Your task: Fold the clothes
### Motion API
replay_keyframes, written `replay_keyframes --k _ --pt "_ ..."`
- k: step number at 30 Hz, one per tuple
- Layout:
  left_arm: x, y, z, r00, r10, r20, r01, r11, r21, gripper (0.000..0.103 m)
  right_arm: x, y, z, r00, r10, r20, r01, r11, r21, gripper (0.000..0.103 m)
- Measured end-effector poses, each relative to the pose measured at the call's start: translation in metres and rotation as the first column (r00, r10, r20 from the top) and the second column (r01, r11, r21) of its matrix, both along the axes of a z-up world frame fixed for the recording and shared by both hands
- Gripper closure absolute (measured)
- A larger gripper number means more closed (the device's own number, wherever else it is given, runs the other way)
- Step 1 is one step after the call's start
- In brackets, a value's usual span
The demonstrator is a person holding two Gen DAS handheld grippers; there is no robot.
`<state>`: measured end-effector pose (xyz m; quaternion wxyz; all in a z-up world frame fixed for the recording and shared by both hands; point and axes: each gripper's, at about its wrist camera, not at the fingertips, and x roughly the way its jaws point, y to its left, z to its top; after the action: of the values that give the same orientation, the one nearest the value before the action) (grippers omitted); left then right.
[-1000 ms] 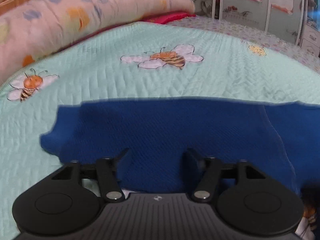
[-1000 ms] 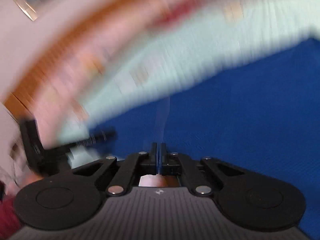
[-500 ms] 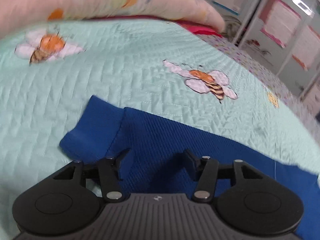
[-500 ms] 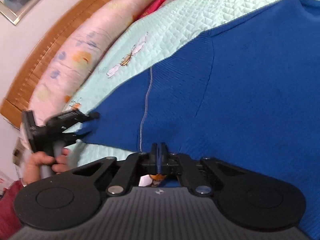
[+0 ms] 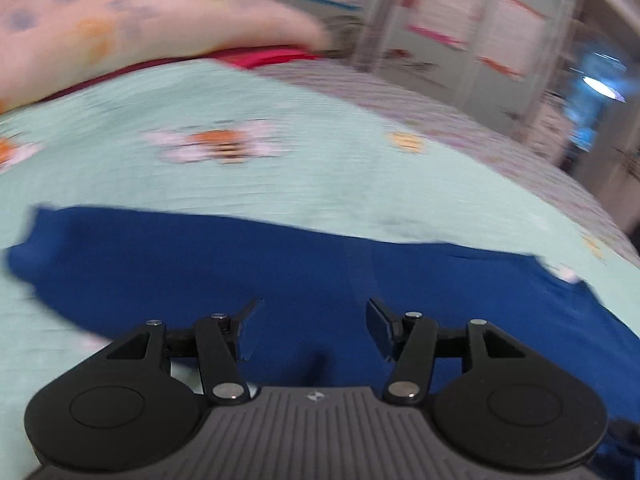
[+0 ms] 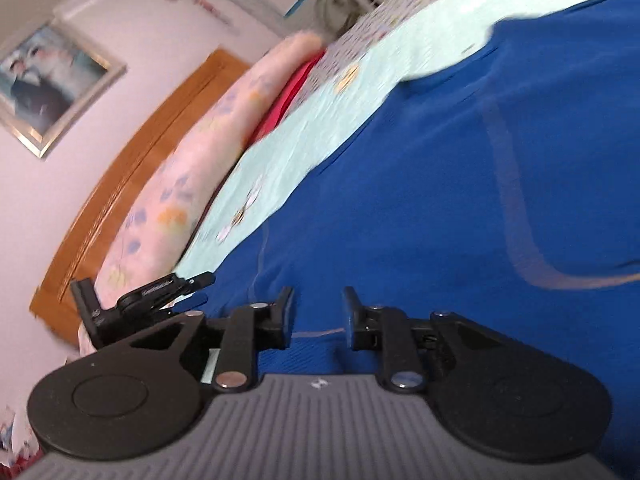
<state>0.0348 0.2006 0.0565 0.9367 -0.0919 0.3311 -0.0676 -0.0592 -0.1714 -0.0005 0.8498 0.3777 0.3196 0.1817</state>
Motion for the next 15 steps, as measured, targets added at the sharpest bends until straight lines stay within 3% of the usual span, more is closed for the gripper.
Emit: replay_keyframes --k 1,4,5,7,10,13,15 --pt "0.001 -0.019 -0.002 0.998 -0.058 0.01 0.058 0.998 0.012 0.037 -0.003 -0.011 -0.002 0.999 -0.033 -0.005 0.033 0.999 -0.017 0.077" --pt "0.013 -0.065 -0.025 0.984 -0.161 -0.082 0.169 0.98 0.103 0.036 -0.002 -0.037 -0.01 0.994 -0.095 -0.048 0.089 0.991 -0.102 0.079" --pt "0.018 -0.075 -0.033 0.982 -0.149 -0.113 0.163 0.978 0.132 0.038 0.0 -0.042 -0.012 0.993 -0.104 -0.061 0.096 0.986 -0.133 0.091" --pt "0.015 -0.086 -0.029 0.984 -0.163 -0.069 0.172 0.973 0.152 0.041 0.0 -0.052 -0.011 0.996 -0.073 -0.055 0.064 0.987 -0.144 0.091" --pt "0.001 -0.107 -0.009 0.97 -0.238 0.043 0.225 0.955 0.193 0.045 0.001 -0.059 0.004 1.0 0.021 0.012 -0.017 0.966 -0.258 0.088" --pt "-0.008 -0.143 0.004 0.922 -0.381 0.07 0.361 0.911 0.199 0.046 0.013 -0.073 0.011 0.997 0.065 0.045 -0.049 0.955 -0.291 0.088" --pt "-0.004 -0.17 -0.001 0.862 -0.506 0.015 0.497 0.851 0.172 0.045 0.033 -0.077 0.009 0.993 0.118 0.029 -0.103 0.944 -0.314 0.088"
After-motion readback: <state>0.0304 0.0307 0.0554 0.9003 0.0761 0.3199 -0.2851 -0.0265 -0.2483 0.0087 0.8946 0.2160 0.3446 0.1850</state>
